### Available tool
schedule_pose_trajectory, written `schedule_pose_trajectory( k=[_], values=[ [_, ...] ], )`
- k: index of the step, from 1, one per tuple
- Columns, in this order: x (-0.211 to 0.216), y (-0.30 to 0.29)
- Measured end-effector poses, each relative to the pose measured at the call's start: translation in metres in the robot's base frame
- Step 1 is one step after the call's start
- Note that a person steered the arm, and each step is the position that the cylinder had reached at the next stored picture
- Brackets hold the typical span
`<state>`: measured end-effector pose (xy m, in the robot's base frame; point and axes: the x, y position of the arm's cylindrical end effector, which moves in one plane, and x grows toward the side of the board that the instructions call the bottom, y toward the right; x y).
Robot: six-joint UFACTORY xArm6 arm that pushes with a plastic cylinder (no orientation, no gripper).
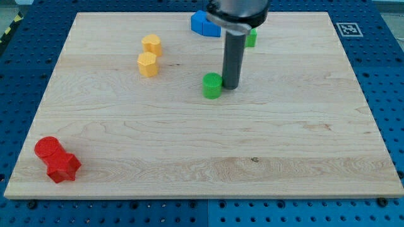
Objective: Push the green circle bottom right to the yellow hexagon
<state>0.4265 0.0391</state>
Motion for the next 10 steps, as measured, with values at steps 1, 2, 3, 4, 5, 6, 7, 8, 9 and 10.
schedule_pose_trajectory(
  k=[1,2,3,4,5,6,7,8,9,10],
  values=[
    [0.018,-0.011],
    [0.021,-0.014],
    [0.021,-0.022],
    [0.019,-0.022],
    [-0.002,-0.030],
    [-0.006,-0.039],
    [-0.006,-0.055],
    [-0.006,-0.077],
    [-0.006,-0.080],
    [-0.006,-0.072]
  ],
)
